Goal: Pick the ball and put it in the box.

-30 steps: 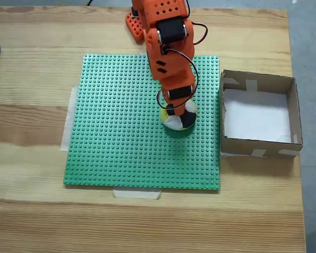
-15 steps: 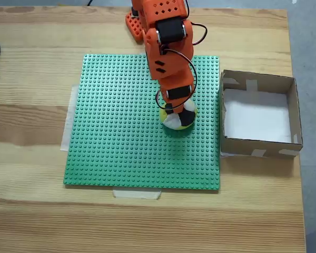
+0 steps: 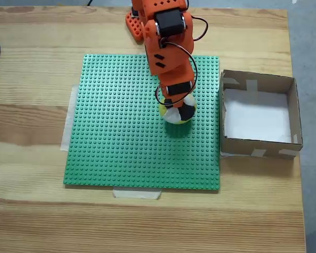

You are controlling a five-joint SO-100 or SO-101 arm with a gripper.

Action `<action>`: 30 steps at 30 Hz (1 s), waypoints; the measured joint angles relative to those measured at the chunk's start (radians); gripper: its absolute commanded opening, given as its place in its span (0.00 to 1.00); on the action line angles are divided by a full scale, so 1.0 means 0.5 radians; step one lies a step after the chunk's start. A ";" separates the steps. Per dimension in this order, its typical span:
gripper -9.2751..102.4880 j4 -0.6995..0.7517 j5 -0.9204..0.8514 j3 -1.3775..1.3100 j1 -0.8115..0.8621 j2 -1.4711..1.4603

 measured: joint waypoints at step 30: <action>0.08 0.393 0.058 -0.994 -0.472 0.000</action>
